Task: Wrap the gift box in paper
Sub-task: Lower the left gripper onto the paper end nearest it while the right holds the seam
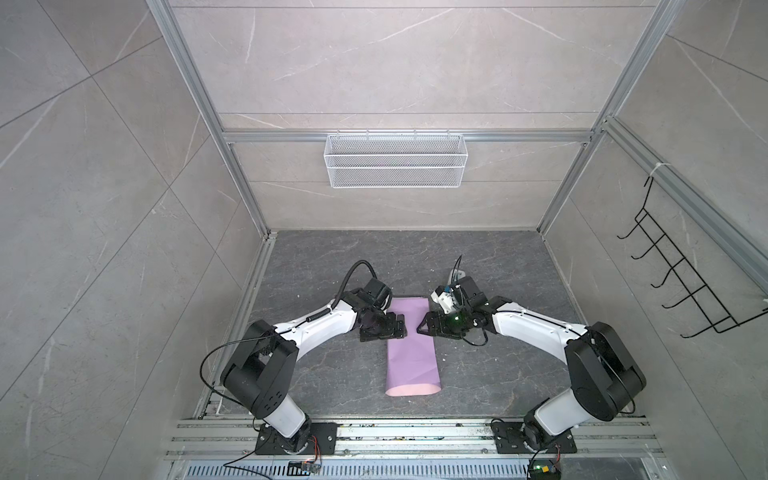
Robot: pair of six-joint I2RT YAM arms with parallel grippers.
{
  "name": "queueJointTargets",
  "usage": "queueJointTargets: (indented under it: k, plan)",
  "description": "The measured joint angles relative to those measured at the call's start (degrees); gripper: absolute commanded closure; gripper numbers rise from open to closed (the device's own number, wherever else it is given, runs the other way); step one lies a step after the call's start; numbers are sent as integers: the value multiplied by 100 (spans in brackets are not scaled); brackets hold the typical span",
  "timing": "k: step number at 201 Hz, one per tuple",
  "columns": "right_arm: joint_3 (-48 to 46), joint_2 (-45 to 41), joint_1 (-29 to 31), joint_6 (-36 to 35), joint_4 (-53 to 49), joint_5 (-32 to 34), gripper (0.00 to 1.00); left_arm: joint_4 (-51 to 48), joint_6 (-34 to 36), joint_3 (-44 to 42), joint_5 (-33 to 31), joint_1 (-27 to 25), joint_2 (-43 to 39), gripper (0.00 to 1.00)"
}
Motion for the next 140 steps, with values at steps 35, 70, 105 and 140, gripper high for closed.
queueJointTargets:
  k: [35,70,105,140]
  plan:
    - [-2,118,-42,-103,-109,83,20,0,0,2,0,0,0,6]
    - [-35,118,-127,-212,-101,61,22,0,-2,2,-2,0,0,5]
    - [-111,116,-153,-214,24,-15,22,59,-46,-11,-81,-4,-76,4]
    - [-136,116,-157,-214,70,-55,22,278,-68,-240,-2,66,-363,0]
